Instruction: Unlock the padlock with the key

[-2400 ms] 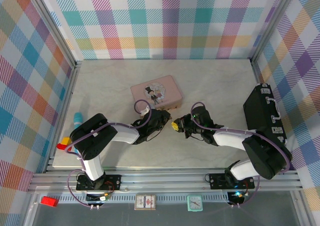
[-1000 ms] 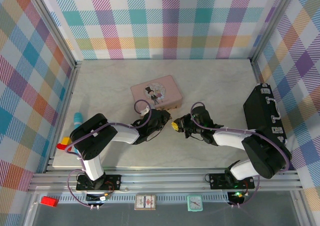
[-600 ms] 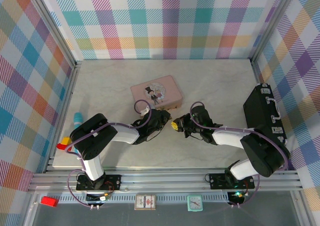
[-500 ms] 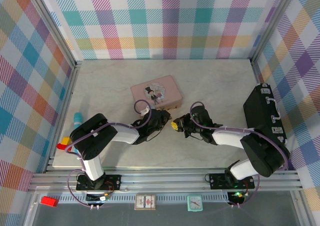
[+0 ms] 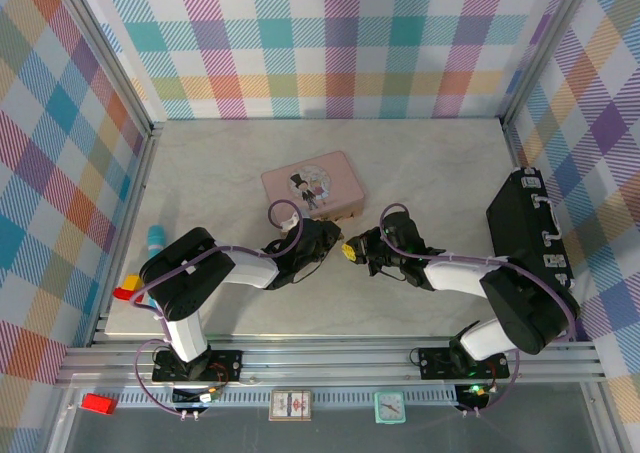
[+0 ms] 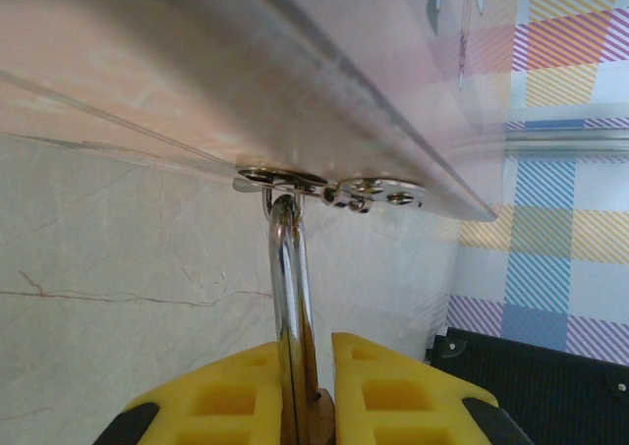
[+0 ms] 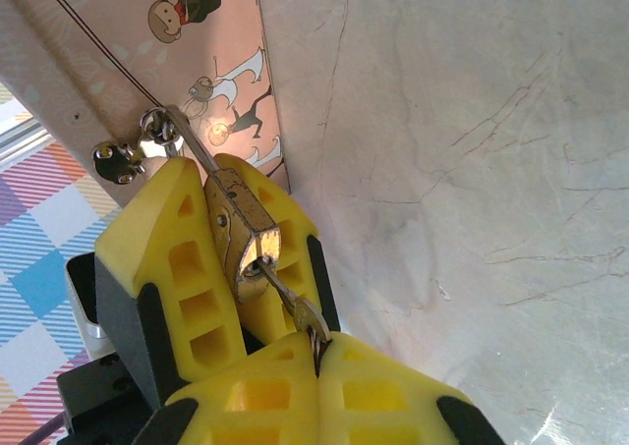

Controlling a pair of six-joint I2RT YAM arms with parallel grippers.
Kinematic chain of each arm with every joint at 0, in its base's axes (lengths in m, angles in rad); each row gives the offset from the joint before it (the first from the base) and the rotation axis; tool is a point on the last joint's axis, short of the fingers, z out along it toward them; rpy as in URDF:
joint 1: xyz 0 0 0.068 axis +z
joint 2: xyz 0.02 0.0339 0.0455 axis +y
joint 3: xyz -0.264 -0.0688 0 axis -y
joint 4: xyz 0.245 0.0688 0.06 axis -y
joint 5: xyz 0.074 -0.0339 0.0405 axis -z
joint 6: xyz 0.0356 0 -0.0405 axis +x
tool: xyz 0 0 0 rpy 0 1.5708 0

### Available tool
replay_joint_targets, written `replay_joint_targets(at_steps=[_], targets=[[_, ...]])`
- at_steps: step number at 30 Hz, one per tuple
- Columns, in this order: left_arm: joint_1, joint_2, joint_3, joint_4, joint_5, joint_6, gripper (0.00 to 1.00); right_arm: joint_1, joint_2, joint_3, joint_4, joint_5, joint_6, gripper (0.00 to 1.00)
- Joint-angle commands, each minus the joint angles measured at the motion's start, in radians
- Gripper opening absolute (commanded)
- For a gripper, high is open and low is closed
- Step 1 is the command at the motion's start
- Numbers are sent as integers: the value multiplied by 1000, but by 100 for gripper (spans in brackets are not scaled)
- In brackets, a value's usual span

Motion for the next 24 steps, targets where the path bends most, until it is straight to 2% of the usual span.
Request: replay_joint_targets(at_steps=[1,24], targets=[[-45,0,-31,8,172,-82,0,-10,22,19,46,-5,2,0],[-56,-26,-28,-7,170,-80,0,-41,79,35,131,-21,8,0]])
